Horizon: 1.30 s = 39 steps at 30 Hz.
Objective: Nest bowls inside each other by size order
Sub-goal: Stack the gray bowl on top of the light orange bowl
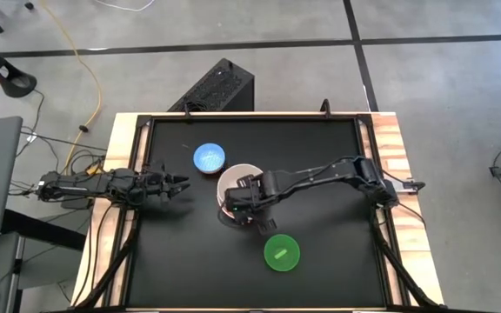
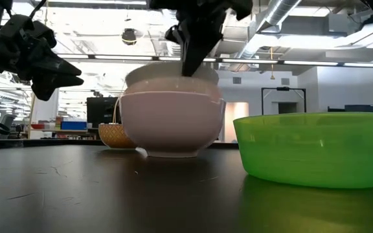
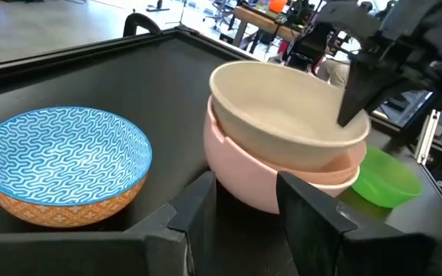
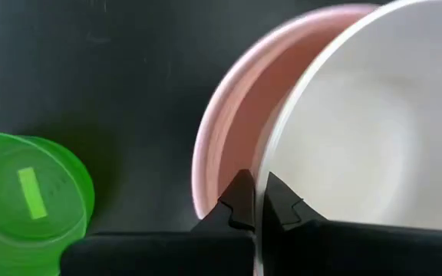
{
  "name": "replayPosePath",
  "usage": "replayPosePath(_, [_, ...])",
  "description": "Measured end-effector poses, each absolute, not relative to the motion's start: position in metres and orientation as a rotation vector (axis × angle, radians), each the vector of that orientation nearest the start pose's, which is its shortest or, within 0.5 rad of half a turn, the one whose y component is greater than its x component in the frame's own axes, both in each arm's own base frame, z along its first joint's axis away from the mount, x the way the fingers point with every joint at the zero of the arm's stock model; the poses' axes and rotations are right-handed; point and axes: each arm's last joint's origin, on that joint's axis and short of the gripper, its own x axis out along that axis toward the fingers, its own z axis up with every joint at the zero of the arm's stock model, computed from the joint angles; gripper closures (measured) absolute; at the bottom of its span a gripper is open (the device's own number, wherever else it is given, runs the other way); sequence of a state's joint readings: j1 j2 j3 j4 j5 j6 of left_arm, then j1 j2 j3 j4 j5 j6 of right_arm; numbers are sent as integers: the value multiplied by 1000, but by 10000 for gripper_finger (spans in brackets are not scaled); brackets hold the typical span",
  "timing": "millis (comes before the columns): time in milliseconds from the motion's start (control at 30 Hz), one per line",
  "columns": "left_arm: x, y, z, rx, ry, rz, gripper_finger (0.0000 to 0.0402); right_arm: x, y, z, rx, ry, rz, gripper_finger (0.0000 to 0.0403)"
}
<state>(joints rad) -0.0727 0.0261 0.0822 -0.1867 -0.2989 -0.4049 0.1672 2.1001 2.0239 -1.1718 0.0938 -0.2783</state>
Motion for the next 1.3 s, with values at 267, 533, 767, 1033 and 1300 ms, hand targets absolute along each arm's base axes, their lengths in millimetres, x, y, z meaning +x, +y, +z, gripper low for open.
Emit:
replayPosePath(267, [92, 2, 171, -378, 81, 249, 274, 424, 86, 281, -436, 1219, 186, 396])
replayPosePath(533, [92, 2, 171, -379, 82, 248, 274, 425, 85, 282, -409, 1214, 167, 396])
replayPosePath(767, [92, 2, 171, -380, 83, 246, 274, 427, 86, 282, -374, 1196, 147, 396])
replayPosePath(1033, [92, 2, 171, -382, 84, 244, 274, 427, 88, 261, -367, 1213, 146, 395])
replayPosePath(1300, [92, 2, 171, -382, 84, 244, 274, 424, 88, 246, -380, 1244, 144, 393])
